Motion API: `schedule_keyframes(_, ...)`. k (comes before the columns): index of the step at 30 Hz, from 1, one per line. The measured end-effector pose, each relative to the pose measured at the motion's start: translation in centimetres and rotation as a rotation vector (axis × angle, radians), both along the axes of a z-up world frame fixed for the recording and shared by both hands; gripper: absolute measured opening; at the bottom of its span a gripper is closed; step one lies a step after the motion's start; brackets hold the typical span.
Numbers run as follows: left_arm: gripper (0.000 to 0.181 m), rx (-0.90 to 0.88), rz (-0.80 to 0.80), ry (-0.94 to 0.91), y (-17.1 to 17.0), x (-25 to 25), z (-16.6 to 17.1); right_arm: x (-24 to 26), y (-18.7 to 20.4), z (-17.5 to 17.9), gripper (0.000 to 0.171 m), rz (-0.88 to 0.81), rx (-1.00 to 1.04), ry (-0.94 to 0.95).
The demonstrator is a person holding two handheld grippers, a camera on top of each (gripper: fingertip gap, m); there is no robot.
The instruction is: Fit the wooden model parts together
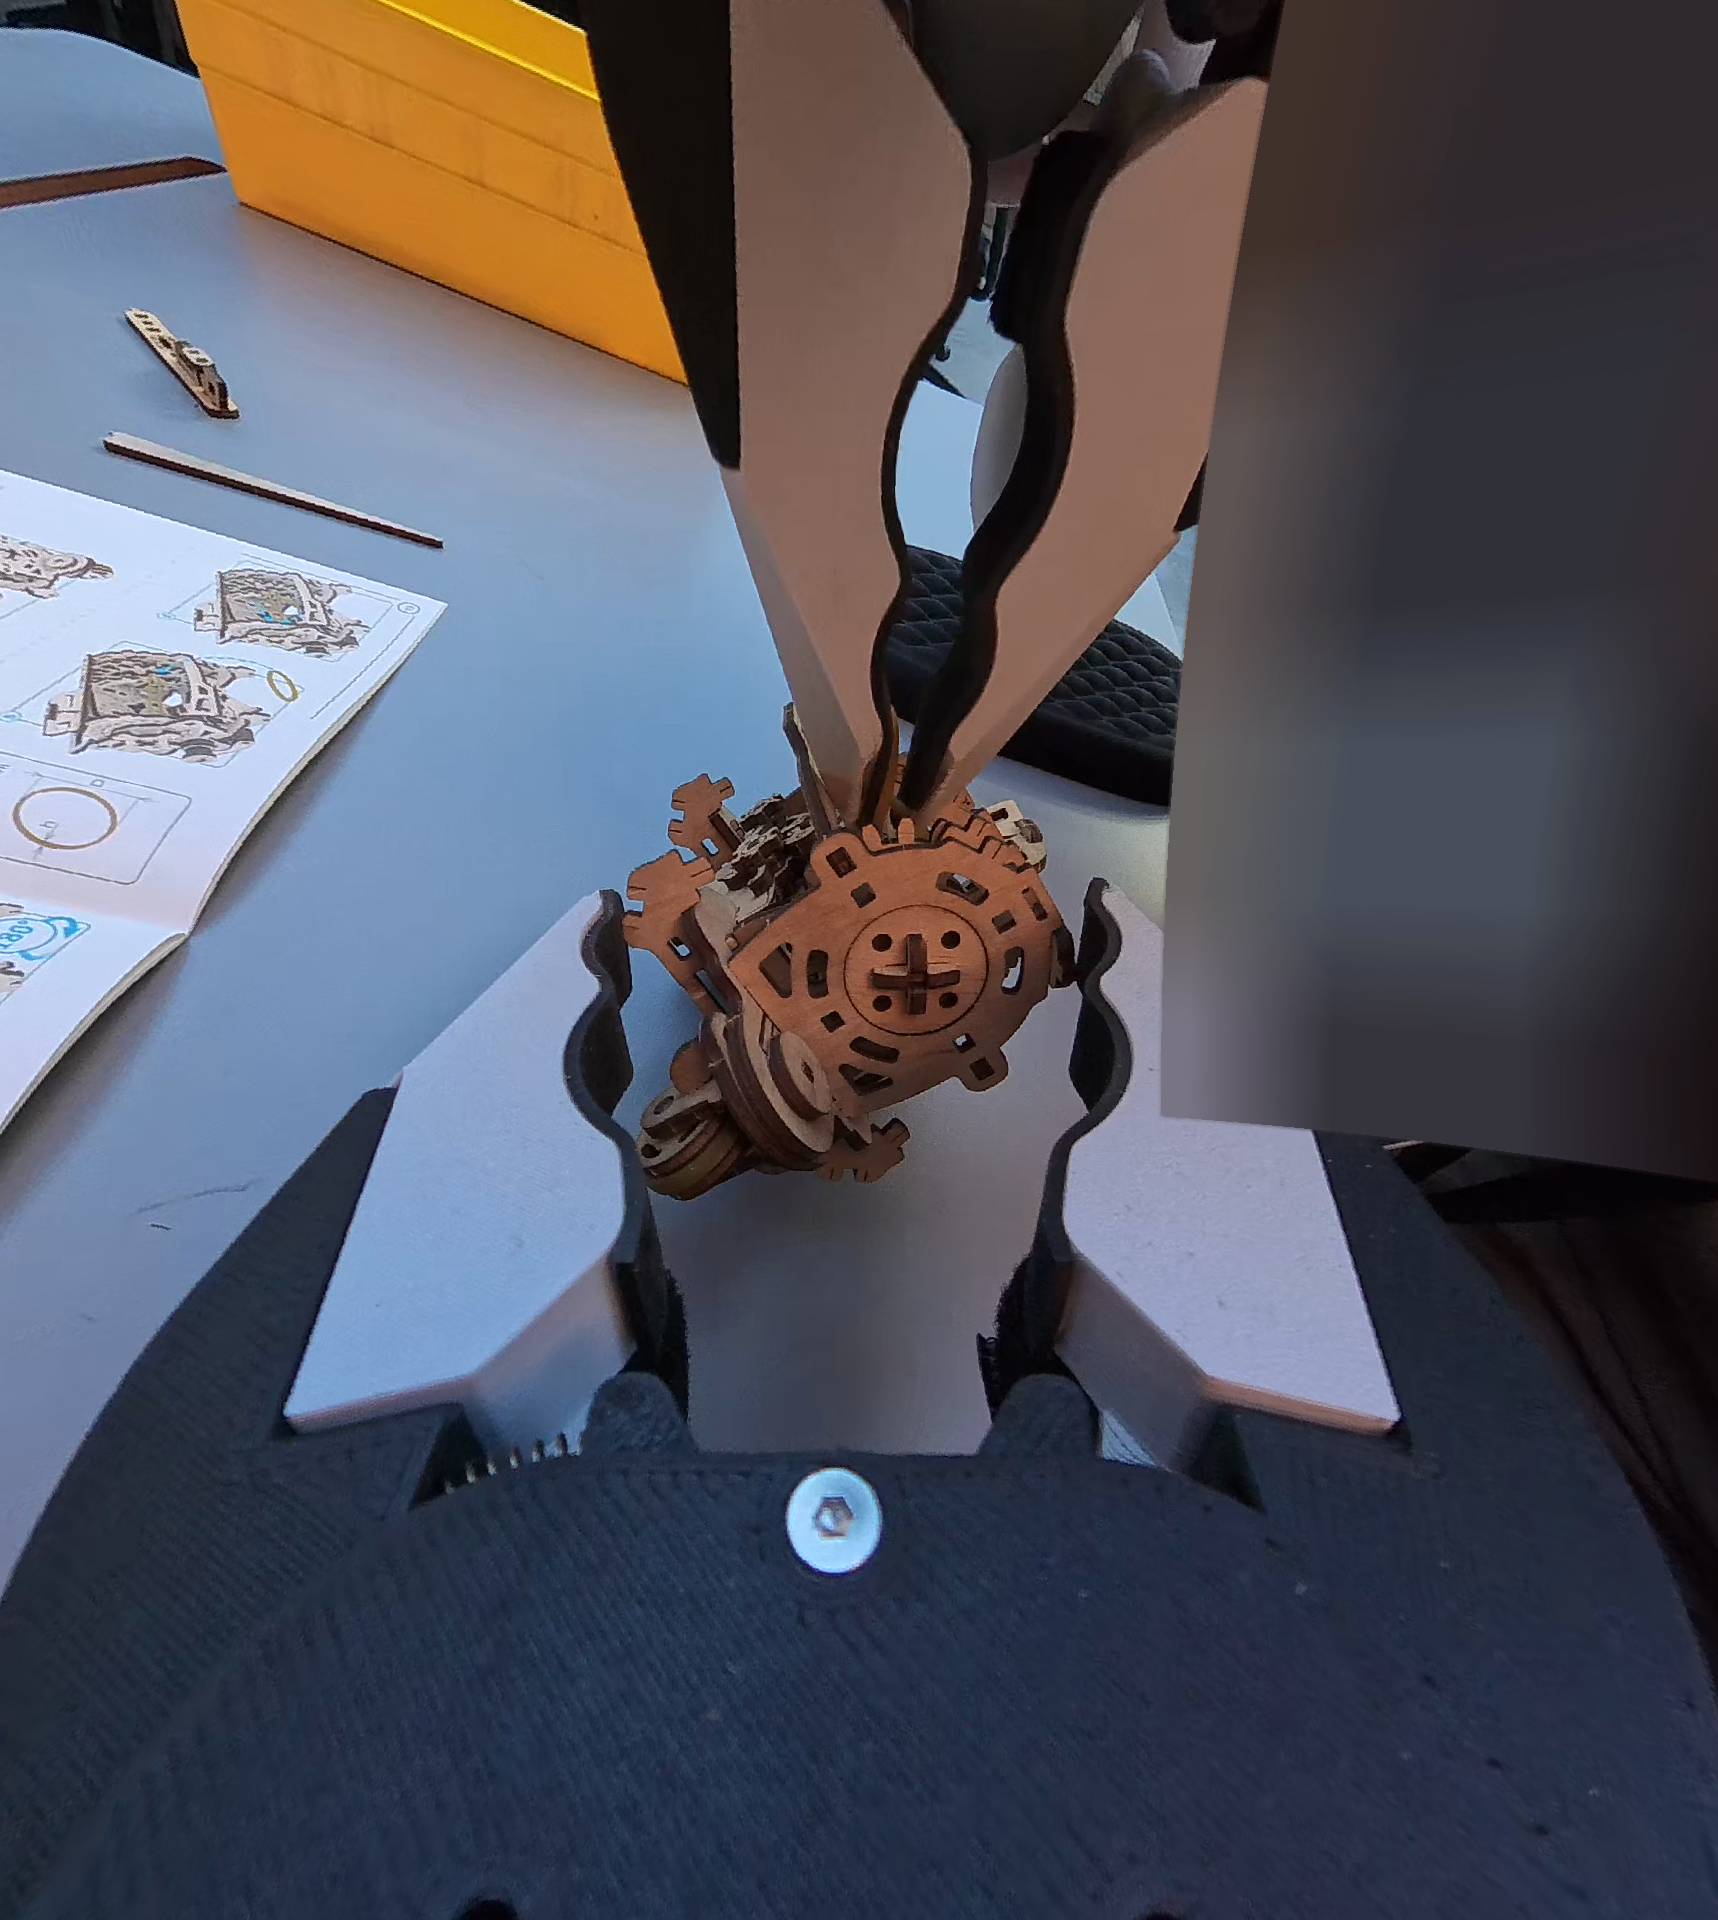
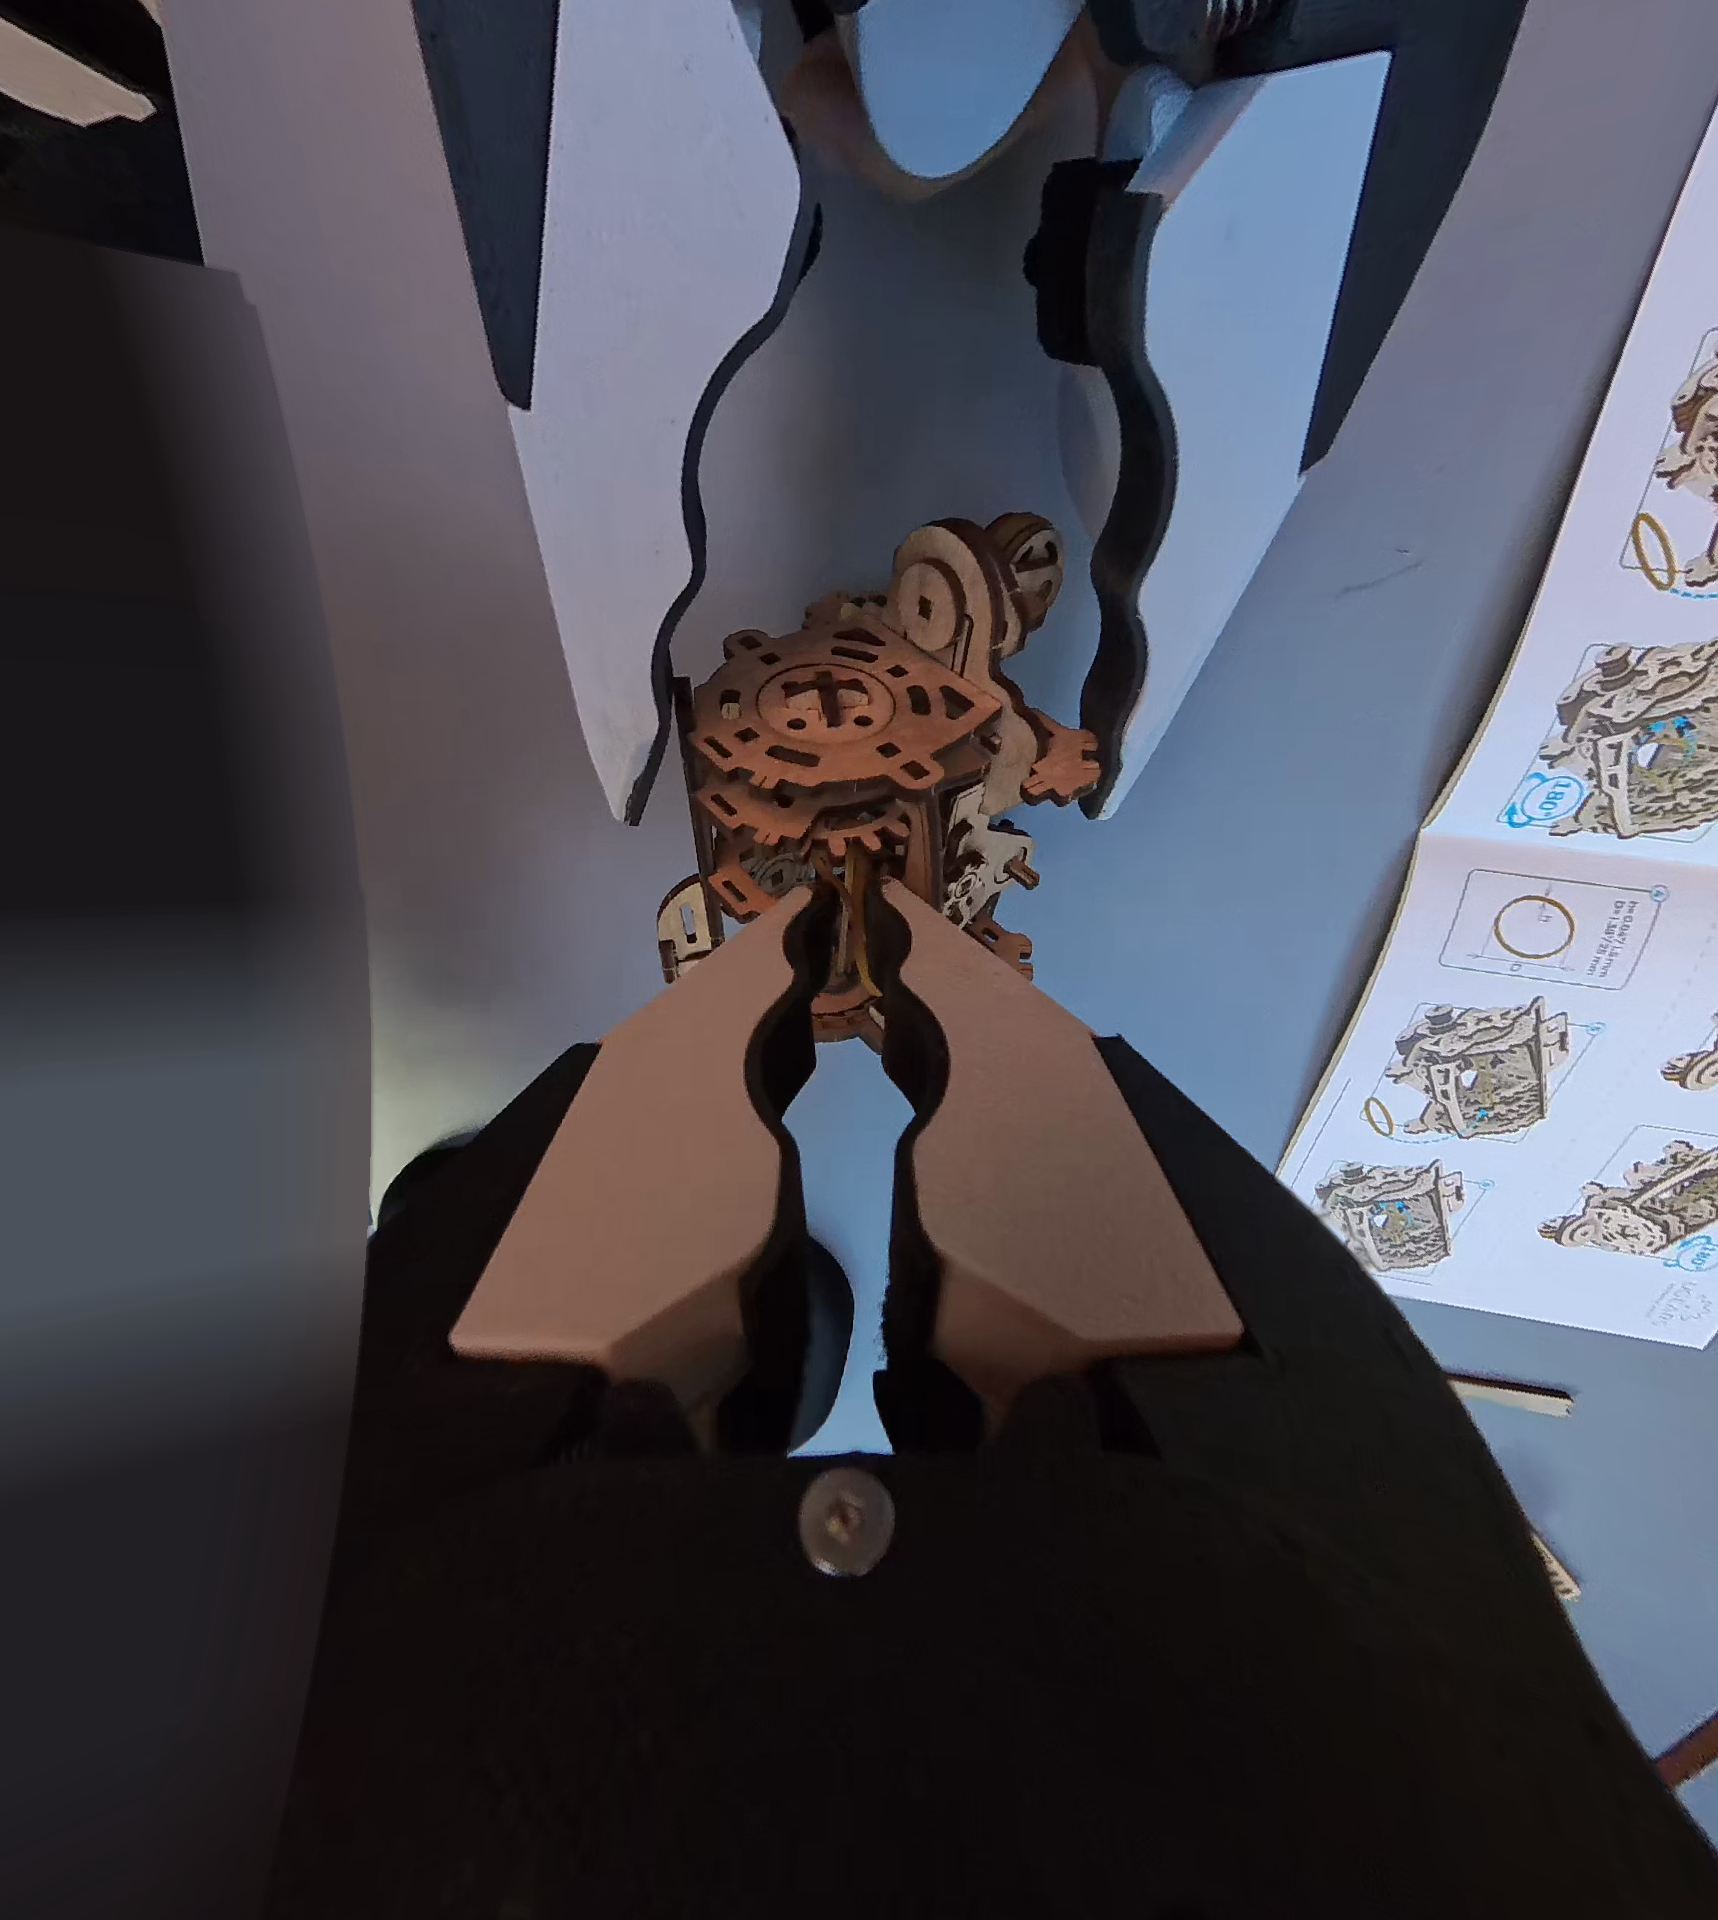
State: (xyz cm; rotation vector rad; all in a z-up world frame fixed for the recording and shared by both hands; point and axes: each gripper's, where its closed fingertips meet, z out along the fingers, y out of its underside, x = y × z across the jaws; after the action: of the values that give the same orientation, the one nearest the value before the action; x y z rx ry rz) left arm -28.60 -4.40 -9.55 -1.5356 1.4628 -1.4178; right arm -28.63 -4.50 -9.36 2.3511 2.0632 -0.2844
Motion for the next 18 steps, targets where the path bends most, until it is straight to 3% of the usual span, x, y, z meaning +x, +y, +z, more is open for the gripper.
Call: schedule_keyframes(18, 0.085, 0.006, -0.002, 0.0, -0.06, 0.04, 0.04, 0.1, -0.13, 0.01, 0.008, 0.019, 0.036, 0.029)
